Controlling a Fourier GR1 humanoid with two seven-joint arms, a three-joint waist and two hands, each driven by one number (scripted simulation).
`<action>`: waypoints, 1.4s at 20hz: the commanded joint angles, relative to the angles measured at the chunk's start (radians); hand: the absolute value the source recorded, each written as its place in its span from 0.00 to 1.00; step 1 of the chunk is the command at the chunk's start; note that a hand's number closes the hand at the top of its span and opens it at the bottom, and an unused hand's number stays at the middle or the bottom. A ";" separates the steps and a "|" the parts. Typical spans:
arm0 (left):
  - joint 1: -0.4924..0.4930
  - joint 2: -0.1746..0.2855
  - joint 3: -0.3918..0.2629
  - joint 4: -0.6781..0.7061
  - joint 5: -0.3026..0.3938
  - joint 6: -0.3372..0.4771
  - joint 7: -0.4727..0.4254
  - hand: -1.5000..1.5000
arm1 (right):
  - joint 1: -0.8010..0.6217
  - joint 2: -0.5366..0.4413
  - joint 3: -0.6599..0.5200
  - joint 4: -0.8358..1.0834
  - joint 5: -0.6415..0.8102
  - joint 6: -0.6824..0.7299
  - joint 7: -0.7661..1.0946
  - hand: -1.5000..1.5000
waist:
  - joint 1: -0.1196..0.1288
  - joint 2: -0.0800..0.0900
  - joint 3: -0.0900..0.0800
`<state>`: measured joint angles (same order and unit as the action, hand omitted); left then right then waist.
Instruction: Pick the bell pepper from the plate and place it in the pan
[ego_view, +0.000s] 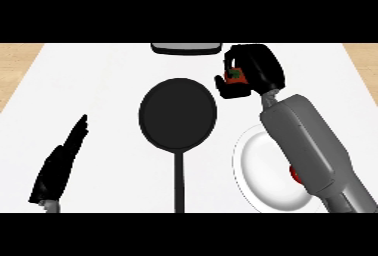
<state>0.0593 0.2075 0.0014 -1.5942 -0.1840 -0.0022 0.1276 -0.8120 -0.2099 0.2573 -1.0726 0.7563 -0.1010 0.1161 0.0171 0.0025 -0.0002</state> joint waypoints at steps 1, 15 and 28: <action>-0.045 -0.009 -0.001 -0.003 -0.005 0.001 0.048 0.50 | -0.121 0.128 -0.018 0.159 -0.004 -0.026 -0.014 1.00 | 0.009 0.004 0.000; -0.075 -0.028 -0.045 0.048 -0.022 -0.034 -0.026 0.50 | -0.314 0.209 0.126 0.647 -0.191 -0.154 -0.034 1.00 | 0.098 0.030 -0.001; -0.128 -0.023 -0.057 0.022 -0.019 -0.060 0.021 0.50 | -0.203 0.210 0.005 0.663 -0.596 -0.056 -0.102 0.00 | 0.152 0.040 0.004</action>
<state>-0.0565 0.1727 -0.0667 -1.5651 -0.2151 -0.0468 0.1370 -1.0336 -0.0003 0.3022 -0.3995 0.2643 -0.1246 0.0718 0.1640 0.0428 0.0021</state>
